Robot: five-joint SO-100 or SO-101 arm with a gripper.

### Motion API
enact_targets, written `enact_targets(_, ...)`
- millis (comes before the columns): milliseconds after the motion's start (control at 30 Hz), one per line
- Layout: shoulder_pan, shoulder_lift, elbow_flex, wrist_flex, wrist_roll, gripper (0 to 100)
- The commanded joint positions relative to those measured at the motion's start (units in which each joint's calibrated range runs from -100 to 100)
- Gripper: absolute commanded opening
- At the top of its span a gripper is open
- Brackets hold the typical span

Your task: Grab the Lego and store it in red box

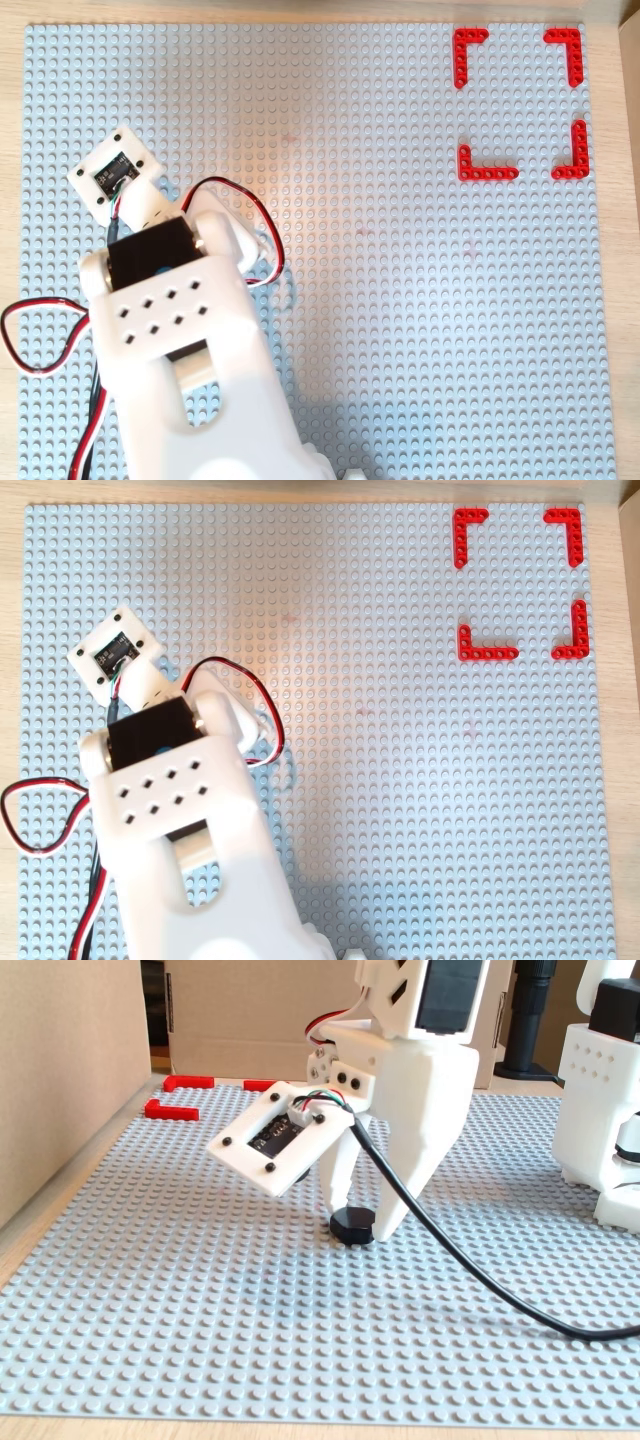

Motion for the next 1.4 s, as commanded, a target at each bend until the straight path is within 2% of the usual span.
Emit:
enact_targets(0,-0.34,0.49,-0.07,-0.9,-0.66,10)
enact_targets(133,-0.12,-0.45,-1.25,0.07,-0.71,10)
enact_targets(333,3.6,-6.63,-11.98,9.89,-0.56,10)
enact_targets(500,11.27,-13.58,-26.62,19.63,-0.25,10)
enact_targets(667,23.18,-16.46,-39.89,24.19,0.28,10)
enact_targets(767,29.06,-16.55,-44.07,23.75,-0.51,10)
enact_targets(933,35.61,-15.96,-43.53,17.87,-5.77,10)
enact_targets(1167,39.78,-7.82,-38.25,8.14,-12.96,10)
enact_targets(1367,42.01,4.72,-38.98,1.21,-15.77,10)
